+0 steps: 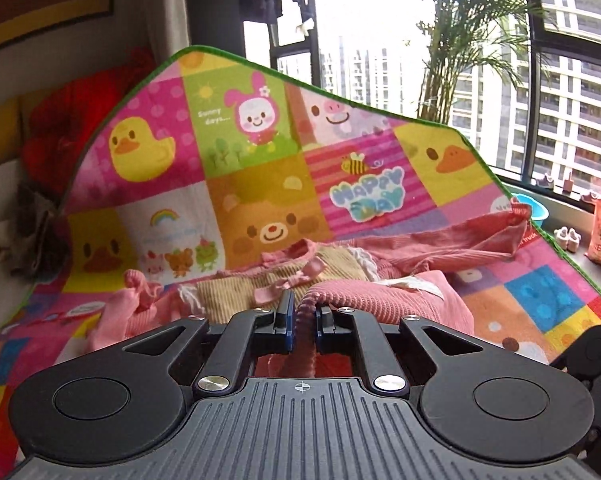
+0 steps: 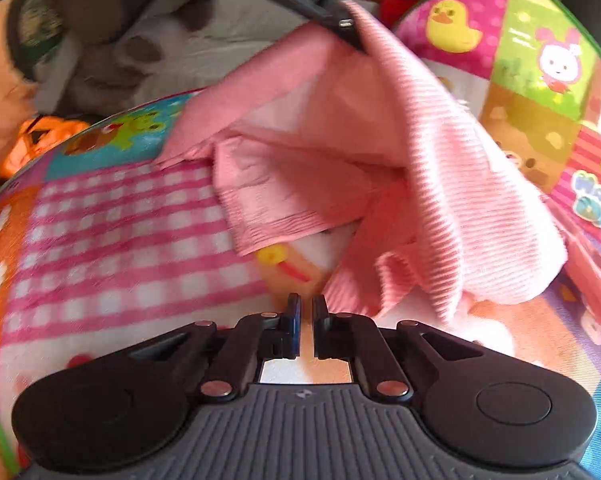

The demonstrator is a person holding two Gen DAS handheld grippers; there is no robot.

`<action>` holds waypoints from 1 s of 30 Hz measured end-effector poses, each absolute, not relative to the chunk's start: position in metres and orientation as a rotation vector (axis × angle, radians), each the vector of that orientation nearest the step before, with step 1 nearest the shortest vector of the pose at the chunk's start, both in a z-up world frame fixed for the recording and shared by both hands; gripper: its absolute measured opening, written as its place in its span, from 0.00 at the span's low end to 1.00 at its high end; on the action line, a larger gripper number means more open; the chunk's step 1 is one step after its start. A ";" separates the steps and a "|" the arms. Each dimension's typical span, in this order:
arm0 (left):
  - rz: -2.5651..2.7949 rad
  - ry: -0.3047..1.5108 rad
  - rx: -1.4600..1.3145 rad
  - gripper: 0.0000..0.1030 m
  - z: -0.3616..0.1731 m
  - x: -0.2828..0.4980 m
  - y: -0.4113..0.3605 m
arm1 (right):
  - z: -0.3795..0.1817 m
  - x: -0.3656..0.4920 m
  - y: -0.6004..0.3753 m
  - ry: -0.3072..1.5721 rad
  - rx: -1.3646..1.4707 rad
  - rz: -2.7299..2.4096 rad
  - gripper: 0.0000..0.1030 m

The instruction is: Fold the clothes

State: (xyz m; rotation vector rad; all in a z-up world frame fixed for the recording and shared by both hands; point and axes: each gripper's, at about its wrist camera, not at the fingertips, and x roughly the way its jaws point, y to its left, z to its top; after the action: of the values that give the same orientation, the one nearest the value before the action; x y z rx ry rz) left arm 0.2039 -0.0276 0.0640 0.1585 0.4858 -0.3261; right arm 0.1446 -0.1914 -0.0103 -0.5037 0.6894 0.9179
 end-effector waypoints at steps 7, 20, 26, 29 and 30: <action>-0.333 0.489 0.164 0.11 0.061 0.202 -0.029 | 0.000 0.134 -0.151 0.532 -0.560 0.931 0.32; -0.333 0.491 0.158 0.11 0.061 0.197 -0.022 | -0.015 0.178 -0.164 0.623 -0.533 0.945 0.05; -0.353 0.502 0.158 0.11 0.057 0.200 -0.029 | 0.004 0.135 -0.192 0.503 -0.658 1.046 0.08; -0.355 0.501 0.156 0.11 0.058 0.200 -0.029 | 0.003 0.125 -0.194 0.375 -0.905 0.919 0.14; -0.355 0.502 0.156 0.11 0.057 0.200 -0.029 | 0.000 0.125 -0.196 0.348 -0.981 0.874 0.14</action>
State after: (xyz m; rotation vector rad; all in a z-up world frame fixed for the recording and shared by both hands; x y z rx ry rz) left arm 0.1995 -0.0285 0.0575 0.1557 0.5015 -0.3549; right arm 0.1252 -0.1960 0.0000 -0.9805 0.3479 0.8740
